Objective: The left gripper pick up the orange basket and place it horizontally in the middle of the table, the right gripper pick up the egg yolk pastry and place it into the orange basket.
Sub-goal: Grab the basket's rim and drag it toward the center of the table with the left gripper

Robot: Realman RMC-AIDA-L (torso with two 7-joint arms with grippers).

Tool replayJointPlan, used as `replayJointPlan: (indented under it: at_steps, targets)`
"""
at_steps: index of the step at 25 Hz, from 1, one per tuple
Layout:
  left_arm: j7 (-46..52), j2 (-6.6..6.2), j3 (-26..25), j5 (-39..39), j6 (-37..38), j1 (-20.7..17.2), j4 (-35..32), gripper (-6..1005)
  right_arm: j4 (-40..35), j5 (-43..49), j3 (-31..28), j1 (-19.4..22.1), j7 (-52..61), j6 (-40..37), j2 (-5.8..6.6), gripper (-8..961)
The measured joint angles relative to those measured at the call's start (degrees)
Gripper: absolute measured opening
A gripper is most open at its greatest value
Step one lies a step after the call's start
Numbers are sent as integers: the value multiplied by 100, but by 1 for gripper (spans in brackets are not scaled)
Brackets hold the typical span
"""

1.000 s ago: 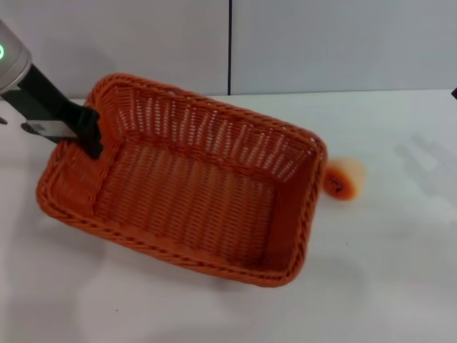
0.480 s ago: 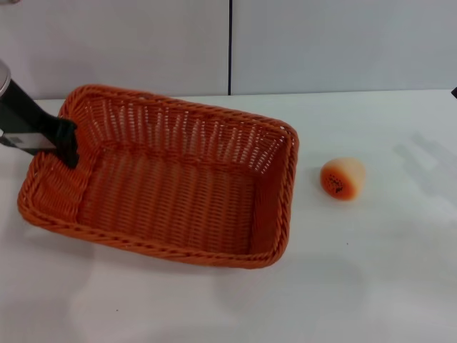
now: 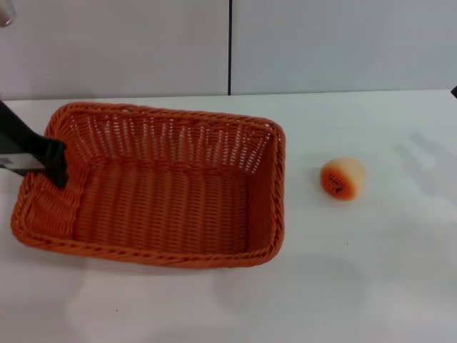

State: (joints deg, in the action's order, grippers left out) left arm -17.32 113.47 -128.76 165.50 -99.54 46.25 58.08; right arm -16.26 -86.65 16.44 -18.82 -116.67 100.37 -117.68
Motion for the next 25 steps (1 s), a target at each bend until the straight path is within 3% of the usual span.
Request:
replayJointPlan:
  at_steps: [9,25]
  targets:
    - [-61,-131,56,0,-39,-189,82,122,0,70,0,-20,-10,-57,0,512]
    - [-75,-76,182,-8,-52,-221,23,216,-11,79,0,-60,-14,-97,5,511]
